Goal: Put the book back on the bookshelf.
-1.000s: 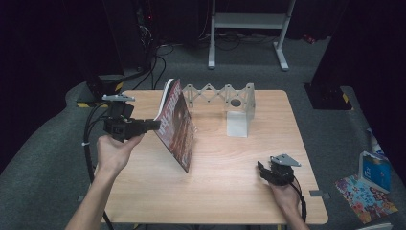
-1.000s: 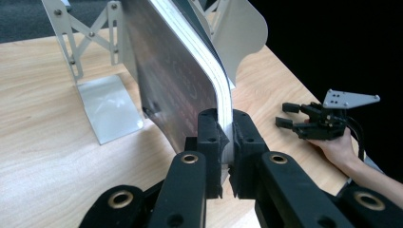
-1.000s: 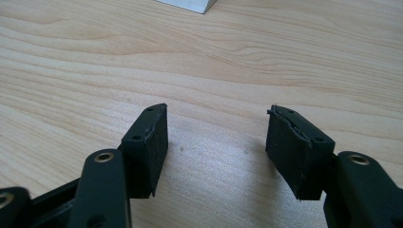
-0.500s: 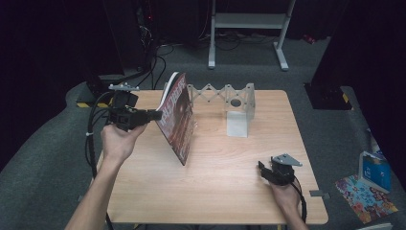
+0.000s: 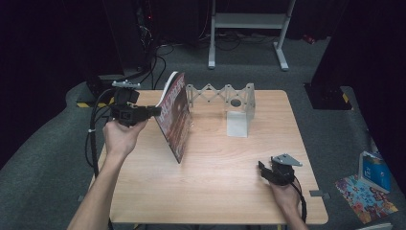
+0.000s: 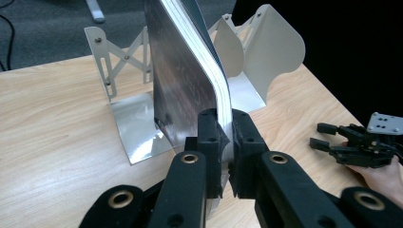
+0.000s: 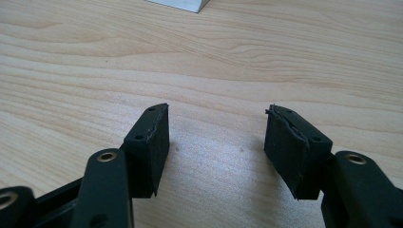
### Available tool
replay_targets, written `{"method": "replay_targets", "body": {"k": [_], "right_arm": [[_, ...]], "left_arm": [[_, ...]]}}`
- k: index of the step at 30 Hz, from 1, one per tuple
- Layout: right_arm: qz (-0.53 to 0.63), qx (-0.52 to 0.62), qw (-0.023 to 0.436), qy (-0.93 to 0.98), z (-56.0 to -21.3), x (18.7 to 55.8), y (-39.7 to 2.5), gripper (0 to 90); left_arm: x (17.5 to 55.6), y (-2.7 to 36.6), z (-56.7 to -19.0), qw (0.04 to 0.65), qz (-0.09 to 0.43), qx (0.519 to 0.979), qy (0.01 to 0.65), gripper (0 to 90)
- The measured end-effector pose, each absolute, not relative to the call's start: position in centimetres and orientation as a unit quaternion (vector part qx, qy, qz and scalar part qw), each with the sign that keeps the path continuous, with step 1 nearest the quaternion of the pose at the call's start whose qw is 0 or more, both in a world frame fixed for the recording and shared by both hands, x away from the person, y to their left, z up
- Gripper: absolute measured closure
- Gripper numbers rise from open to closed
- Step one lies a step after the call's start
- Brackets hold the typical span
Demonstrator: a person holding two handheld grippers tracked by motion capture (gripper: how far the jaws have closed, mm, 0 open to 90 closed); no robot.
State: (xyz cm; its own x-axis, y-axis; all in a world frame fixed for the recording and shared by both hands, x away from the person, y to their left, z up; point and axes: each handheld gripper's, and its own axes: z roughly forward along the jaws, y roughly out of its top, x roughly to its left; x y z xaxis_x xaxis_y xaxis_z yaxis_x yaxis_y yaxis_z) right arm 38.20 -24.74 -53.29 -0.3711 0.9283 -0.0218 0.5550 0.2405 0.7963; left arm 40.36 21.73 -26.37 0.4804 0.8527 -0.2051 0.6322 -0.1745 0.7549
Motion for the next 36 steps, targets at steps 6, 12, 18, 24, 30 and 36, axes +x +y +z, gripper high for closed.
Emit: {"method": "replay_targets", "body": {"k": [6, 12, 18, 24, 30, 36], "right_arm": [[0.362, 0.498, 0.260, 0.744, -53.3, 38.2, -24.7, 41.6], [0.362, 0.496, 0.261, 0.744, -53.3, 38.2, -24.7, 41.6], [0.360, 0.498, 0.263, 0.743, -53.3, 38.2, -24.7, 42.5], [0.360, 0.498, 0.266, 0.743, -53.3, 38.1, -24.7, 42.7], [0.361, 0.495, 0.267, 0.744, -53.3, 38.2, -24.7, 42.5], [0.361, 0.495, 0.268, 0.744, -53.3, 38.2, -24.7, 42.3]], "left_arm": [[41.3, 21.5, -26.6, 0.405, 0.149, 0.754, 0.495, 84.6], [42.0, 21.2, -27.1, 0.398, 0.163, 0.754, 0.496, 84.5], [42.5, 21.2, -27.6, 0.397, 0.175, 0.752, 0.496, 84.6], [43.0, 21.3, -27.8, 0.405, 0.180, 0.745, 0.499, 84.6], [43.9, 21.4, -27.8, 0.410, 0.187, 0.741, 0.498, 84.5], [44.4, 21.4, -27.3, 0.415, 0.196, 0.735, 0.499, 84.6]]}}
